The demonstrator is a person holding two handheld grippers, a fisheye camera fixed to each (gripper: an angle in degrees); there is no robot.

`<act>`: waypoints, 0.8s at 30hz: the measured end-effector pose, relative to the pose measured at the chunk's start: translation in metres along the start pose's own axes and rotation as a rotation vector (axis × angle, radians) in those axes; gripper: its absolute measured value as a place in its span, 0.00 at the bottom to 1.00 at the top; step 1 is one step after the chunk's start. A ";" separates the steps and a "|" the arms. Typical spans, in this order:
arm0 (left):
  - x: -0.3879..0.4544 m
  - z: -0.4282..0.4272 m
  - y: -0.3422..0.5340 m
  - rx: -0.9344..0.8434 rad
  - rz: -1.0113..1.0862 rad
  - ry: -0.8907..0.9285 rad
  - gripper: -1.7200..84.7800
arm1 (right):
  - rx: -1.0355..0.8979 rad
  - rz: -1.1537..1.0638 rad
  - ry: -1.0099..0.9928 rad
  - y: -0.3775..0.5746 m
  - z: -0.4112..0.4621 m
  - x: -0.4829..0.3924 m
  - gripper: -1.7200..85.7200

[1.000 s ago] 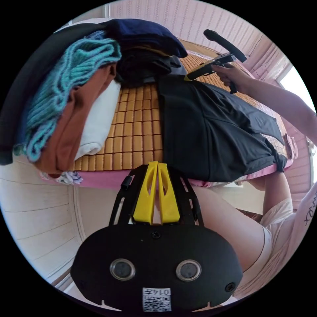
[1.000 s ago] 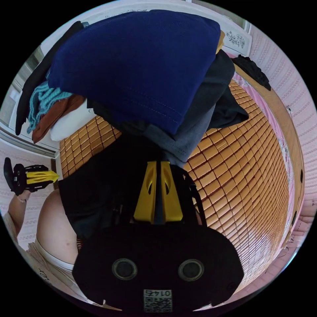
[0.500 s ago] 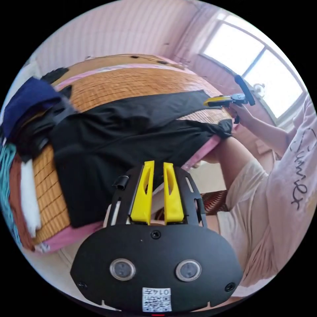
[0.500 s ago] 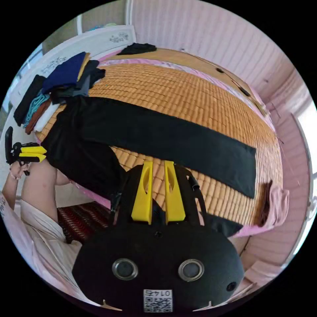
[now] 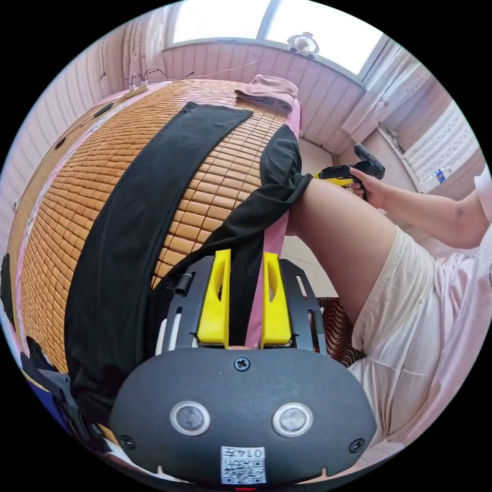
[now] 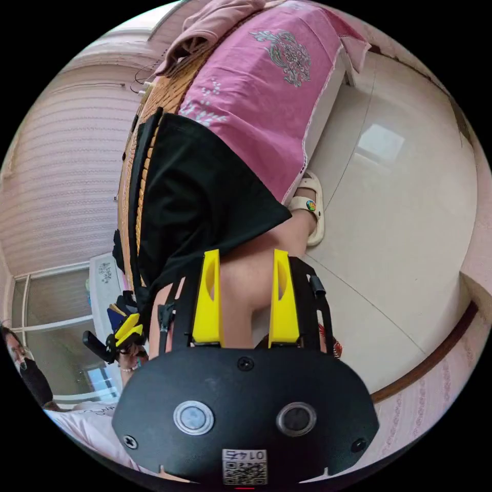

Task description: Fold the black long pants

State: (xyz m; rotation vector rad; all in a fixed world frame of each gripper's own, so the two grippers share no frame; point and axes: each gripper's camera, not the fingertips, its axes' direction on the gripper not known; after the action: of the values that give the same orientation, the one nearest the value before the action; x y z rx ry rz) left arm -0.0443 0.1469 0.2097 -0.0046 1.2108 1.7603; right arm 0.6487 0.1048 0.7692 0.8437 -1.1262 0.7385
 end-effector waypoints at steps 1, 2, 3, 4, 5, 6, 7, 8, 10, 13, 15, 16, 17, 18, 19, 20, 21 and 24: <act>0.000 0.006 -0.008 -0.014 0.006 -0.025 0.13 | 0.004 0.016 -0.064 -0.004 0.002 0.011 0.17; 0.000 0.013 -0.014 -0.030 0.014 -0.045 0.12 | 0.006 0.022 -0.105 -0.007 0.002 0.020 0.16; -0.001 0.017 -0.017 -0.042 0.016 -0.053 0.12 | 0.005 0.020 -0.118 -0.009 0.001 0.023 0.14; -0.002 0.025 -0.021 -0.073 0.019 -0.056 0.12 | 0.009 0.014 -0.143 -0.011 -0.002 0.028 0.11; -0.003 0.035 -0.025 -0.108 0.017 -0.055 0.11 | 0.013 -0.007 -0.163 -0.011 -0.007 0.031 0.07; -0.004 0.037 -0.026 -0.114 0.016 -0.049 0.11 | 0.015 -0.017 -0.164 -0.010 -0.010 0.032 0.06; -0.006 0.036 -0.027 -0.098 0.000 -0.043 0.10 | 0.038 -0.042 -0.147 -0.007 -0.020 0.033 0.04; -0.010 0.037 -0.028 -0.101 -0.024 -0.031 0.09 | 0.063 -0.081 -0.127 -0.002 -0.031 0.033 0.03; -0.013 0.036 -0.025 -0.088 -0.051 -0.011 0.07 | 0.102 -0.132 -0.120 0.006 -0.050 0.034 0.03; -0.015 0.034 -0.020 -0.064 -0.069 0.014 0.03 | 0.199 -0.171 -0.173 0.021 -0.089 0.038 0.02; -0.012 0.026 -0.017 -0.045 -0.058 0.001 0.02 | 0.320 -0.234 -0.230 0.035 -0.125 0.028 0.02; -0.010 0.017 -0.016 -0.029 -0.039 0.000 0.01 | 0.380 -0.311 -0.251 0.043 -0.149 0.013 0.02; -0.009 0.006 -0.015 -0.005 -0.020 -0.009 0.02 | 0.424 -0.399 -0.266 0.047 -0.172 -0.004 0.02; -0.009 0.000 -0.014 0.011 -0.014 -0.013 0.02 | 0.441 -0.440 -0.265 0.047 -0.182 -0.013 0.02; -0.011 -0.012 -0.013 0.052 -0.013 -0.010 0.02 | 0.459 -0.499 -0.241 0.042 -0.198 -0.029 0.02; -0.018 -0.022 -0.012 0.092 -0.034 0.017 0.03 | 0.444 -0.532 -0.193 0.030 -0.207 -0.045 0.02; -0.023 -0.026 -0.012 0.110 -0.052 0.038 0.04 | 0.437 -0.546 -0.170 0.023 -0.209 -0.053 0.02; -0.053 -0.037 -0.007 0.179 -0.171 0.078 0.07 | 0.431 -0.555 -0.039 -0.019 -0.198 -0.081 0.02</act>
State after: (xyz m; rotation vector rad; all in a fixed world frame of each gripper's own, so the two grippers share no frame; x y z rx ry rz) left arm -0.0290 0.0836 0.2114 -0.0706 1.3800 1.5117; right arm 0.7332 0.2600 0.6481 1.4661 -0.7135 0.4994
